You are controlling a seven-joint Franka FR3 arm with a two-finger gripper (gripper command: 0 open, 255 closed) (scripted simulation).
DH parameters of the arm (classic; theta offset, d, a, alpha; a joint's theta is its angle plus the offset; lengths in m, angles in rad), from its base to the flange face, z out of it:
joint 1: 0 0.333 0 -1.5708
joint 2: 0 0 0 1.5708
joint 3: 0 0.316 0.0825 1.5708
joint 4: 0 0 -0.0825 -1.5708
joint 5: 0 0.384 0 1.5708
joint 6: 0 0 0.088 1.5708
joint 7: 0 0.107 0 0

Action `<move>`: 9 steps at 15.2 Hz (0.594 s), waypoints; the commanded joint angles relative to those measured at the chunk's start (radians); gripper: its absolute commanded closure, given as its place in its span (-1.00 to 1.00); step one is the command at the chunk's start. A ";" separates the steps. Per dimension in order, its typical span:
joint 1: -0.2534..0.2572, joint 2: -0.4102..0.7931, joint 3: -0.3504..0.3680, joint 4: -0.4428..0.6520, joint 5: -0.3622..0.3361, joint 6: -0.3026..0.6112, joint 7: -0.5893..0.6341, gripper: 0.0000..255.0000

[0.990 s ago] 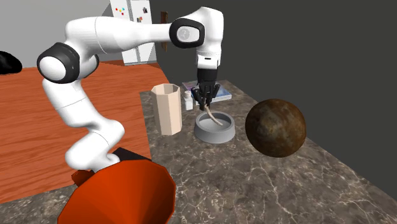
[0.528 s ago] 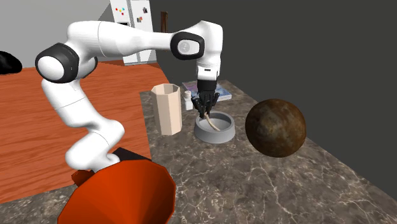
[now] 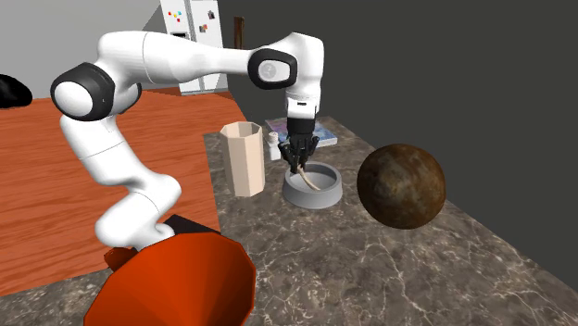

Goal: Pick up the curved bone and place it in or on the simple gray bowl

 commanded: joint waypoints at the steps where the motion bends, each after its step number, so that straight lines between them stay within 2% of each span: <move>1: 0.000 0.001 0.000 -0.001 0.000 0.000 0.000 -1.00; 6: 0.000 0.000 0.000 -0.001 0.000 0.000 0.000 -1.00; 9: -0.003 0.030 0.005 0.128 -0.010 -0.101 0.009 -1.00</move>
